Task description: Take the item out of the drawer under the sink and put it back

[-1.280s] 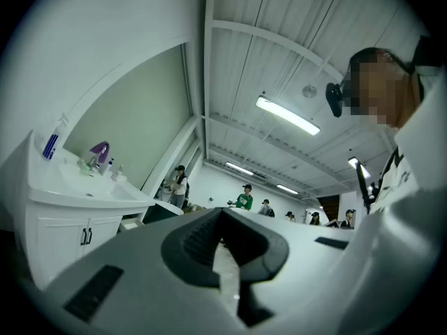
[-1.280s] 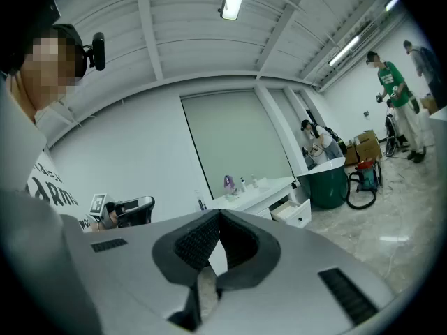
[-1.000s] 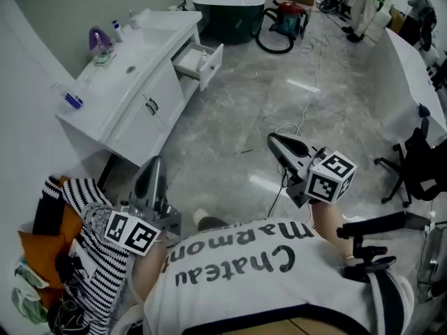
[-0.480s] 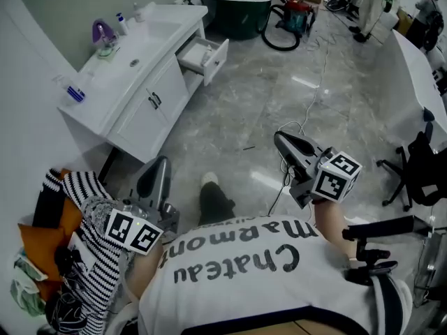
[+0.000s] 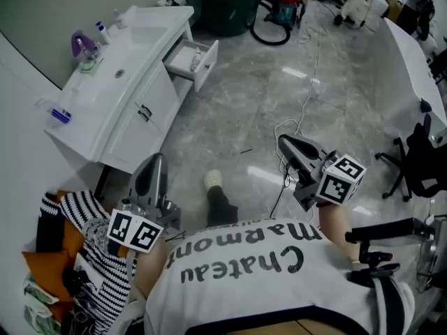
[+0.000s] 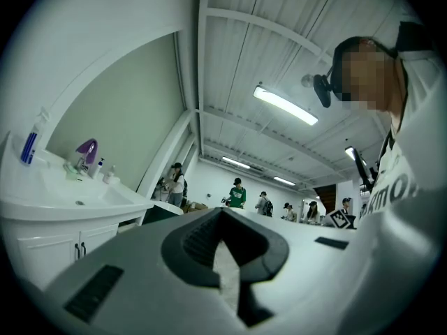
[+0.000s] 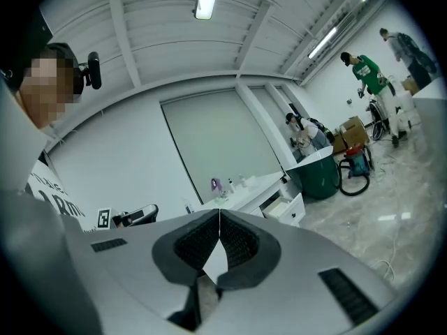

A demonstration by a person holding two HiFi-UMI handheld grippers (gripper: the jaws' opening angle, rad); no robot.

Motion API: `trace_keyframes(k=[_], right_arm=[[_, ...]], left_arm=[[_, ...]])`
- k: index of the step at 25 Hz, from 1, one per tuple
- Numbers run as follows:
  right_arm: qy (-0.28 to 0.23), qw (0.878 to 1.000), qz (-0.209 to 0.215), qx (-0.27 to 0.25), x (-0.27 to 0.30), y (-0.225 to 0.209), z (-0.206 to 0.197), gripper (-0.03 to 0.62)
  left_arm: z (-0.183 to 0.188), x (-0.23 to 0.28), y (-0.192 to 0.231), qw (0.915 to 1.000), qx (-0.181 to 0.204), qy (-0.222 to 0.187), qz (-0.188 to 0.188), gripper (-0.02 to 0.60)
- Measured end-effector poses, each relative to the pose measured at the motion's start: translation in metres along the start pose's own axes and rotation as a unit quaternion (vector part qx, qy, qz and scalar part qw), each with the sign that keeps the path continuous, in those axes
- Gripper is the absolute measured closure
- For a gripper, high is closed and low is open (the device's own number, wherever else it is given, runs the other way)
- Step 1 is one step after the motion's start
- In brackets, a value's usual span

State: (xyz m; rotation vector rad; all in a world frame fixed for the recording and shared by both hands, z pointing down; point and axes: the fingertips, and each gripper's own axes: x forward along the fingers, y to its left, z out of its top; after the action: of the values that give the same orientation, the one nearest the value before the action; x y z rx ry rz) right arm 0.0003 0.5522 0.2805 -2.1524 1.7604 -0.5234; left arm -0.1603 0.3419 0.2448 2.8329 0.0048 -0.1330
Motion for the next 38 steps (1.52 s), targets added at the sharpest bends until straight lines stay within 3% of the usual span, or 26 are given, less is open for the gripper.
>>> trace_keyframes(k=[5,11,15,21,29,38], right_arm=[[-0.006,1.000,0.001,0.006,0.053,-0.019,0.015,0.582],[-0.006,1.000,0.017,-0.016,0.120,-0.027,0.045,0.582],[-0.017,0.999,0.012,-0.033,0.157,-0.034,0.068,0.582],[-0.036,0.999,0.014,-0.015,0.208,-0.046,0.090,0.582],[-0.052,0.998,-0.014,-0.026,0.247,-0.065,0.111,0.582],[-0.055,0.997,-0.036,-0.031,0.274,-0.084,0.115,0.582]], left_arm=[[-0.003,0.036,0.038,0.9997,-0.018,0.013,-0.008,0.577],[0.018,0.069,0.093,0.9995,-0.031,0.004,-0.006,0.577],[0.035,0.092,0.127,0.9997,-0.017,0.015,-0.008,0.577],[0.058,0.128,0.172,0.9999,-0.007,0.006,-0.012,0.577],[0.063,0.180,0.205,0.9982,-0.017,0.014,-0.055,0.577],[0.056,0.213,0.238,0.9967,-0.033,0.022,-0.071,0.577]])
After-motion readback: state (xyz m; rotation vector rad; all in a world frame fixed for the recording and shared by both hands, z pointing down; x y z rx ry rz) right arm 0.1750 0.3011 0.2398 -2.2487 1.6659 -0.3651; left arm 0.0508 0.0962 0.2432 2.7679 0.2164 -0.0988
